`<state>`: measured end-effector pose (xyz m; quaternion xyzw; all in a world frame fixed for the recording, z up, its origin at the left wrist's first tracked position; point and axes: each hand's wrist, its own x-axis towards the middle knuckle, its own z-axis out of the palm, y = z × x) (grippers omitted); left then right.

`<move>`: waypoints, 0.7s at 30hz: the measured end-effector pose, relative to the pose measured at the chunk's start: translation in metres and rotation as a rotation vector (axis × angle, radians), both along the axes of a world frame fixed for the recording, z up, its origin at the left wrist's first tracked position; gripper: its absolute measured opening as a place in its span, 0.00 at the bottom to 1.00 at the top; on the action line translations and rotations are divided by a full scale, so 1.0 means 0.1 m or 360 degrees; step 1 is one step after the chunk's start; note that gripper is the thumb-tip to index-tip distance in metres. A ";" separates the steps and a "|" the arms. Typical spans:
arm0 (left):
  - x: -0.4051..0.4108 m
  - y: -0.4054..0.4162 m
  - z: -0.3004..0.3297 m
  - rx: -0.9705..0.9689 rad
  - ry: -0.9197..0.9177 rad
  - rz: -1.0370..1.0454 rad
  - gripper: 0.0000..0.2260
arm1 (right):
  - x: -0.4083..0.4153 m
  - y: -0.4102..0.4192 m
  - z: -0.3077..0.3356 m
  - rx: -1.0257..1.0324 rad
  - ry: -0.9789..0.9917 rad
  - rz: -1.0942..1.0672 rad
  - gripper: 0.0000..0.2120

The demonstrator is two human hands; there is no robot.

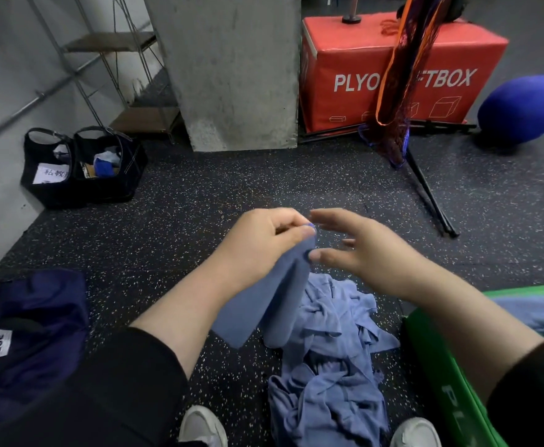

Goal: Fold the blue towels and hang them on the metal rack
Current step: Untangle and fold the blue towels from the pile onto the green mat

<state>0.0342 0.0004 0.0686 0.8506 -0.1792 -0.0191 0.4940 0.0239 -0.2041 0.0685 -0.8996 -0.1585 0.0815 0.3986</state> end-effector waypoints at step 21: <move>-0.05 0.44 -0.29 0.0845 0.0542 0.0124 0.10 | 0.13 -0.11 0.03 0.0378 -0.0228 -0.0346 0.05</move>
